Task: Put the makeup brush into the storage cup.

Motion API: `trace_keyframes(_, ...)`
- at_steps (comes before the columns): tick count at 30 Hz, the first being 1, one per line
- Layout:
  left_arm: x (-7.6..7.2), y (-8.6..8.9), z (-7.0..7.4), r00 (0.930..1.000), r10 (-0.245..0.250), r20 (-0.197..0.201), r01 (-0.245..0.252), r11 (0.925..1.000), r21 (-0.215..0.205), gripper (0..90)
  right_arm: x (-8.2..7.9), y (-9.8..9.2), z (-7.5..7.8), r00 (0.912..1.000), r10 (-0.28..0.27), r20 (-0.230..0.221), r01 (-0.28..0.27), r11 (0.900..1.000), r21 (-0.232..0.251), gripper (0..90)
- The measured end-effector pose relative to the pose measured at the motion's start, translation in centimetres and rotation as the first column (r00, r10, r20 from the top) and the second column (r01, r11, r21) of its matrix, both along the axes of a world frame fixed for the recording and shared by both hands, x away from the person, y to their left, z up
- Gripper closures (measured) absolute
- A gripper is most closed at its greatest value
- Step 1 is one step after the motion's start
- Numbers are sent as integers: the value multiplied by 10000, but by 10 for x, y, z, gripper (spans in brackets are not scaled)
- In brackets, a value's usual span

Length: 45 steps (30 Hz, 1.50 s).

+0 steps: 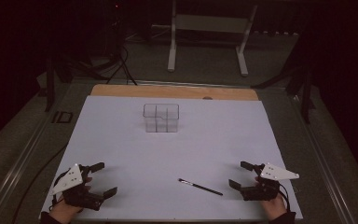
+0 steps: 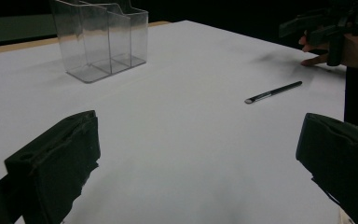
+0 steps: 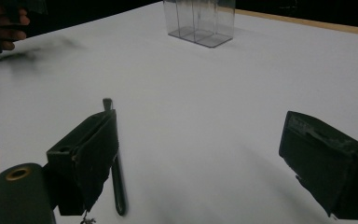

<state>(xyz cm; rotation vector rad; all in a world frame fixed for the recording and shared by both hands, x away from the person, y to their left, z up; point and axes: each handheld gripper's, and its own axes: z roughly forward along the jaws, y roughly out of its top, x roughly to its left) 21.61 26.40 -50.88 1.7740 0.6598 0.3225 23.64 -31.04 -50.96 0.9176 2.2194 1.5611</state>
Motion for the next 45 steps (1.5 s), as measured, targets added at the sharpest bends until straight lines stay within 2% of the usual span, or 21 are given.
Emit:
trace_keyframes(2,0,1,1,10000,64,31,-64,10000,-6,10,0,1,0,10000,10,40,-9,9998,-196,118)
trace_keyframes(6,0,1,1,10000,85,37,-85,10000,-24,10,0,1,-1,10000,43,36,-42,9997,-239,118)
trace_keyframes(9,0,1,2,9999,128,27,-128,9999,-8,10,0,3,-1,9999,5,102,1,9980,-630,117)
trace_keyframes(17,0,1,2,9999,163,44,-163,9999,36,10,2,5,-1,9998,-199,9,199,9928,-1183,113)
trace_keyframes(18,0,1,2,9999,163,42,-163,9999,51,10,1,5,2,9989,-415,208,442,9868,-1555,113)
trace_keyframes(19,0,1,2,9999,165,49,-166,9998,60,10,0,6,4,9983,-511,280,550,9846,-1662,113)
trace_keyframes(22,0,1,2,9998,189,34,-189,9998,56,10,1,7,10,9983,-582,63,583,9791,-1946,122)
trace_keyframes(24,1,1,2,9998,186,39,-186,9998,50,10,0,7,11,9987,-508,103,518,9778,-2031,136)
trace_keyframes(25,1,0,3,9998,180,52,-180,9998,54,10,1,9,12,9988,-455,158,480,9669,-2505,135)
trace_keyframes(27,1,0,2,9999,146,28,-146,9999,66,10,2,10,14,9997,-221,-120,178,9583,-2851,135)
trace_keyframes(28,1,0,2,9999,146,28,-146,9999,66,10,2,10,14,9997,-221,-120,178,9583,-2851,135)
trace_keyframes(29,1,0,2,9999,147,7,-147,9999,87,10,3,12,16,9997,-102,-238,14,9394,-3429,135)
trace_keyframes(30,1,0,2,9999,136,-11,-135,9999,75,10,3,13,16,9997,-40,-223,-47,9266,-3760,135)
trace_keyframes(31,1,0,2,9999,145,-6,-145,9999,86,10,3,14,17,9997,63,-224,-146,9190,-3939,135)
trace_keyframes(34,1,0,2,9999,153,0,-153,9998,82,10,4,18,20,9960,369,-819,-689,8986,-4333,136)
trace_keyframes(35,1,0,2,9999,153,0,-153,9998,82,10,4,18,20,9960,369,-819,-689,8986,-4333,136)
trace_keyframes(36,1,0,2,9999,150,-9,-150,9998,100,10,4,20,22,9942,481,-962,-869,8867,-4542,136)
trace_keyframes(37,1,-1,2,9999,132,-11,-132,9998,127,10,5,25,24,9876,581,-1455,-1224,8656,-4855,134)
trace_keyframes(39,1,-1,2,9999,126,-7,-126,9998,120,10,6,28,27,9812,666,-1812,-1510,8496,-5054,133)
trace_keyframes(42,1,-1,2,9999,137,-21,-137,9999,101,10,8,34,29,9654,744,-2501,-1968,8368,-5108,131)
trace_keyframes(45,1,-1,2,9999,122,-15,-122,9999,114,10,10,40,30,9388,941,-3313,-2619,8199,-5091,131)
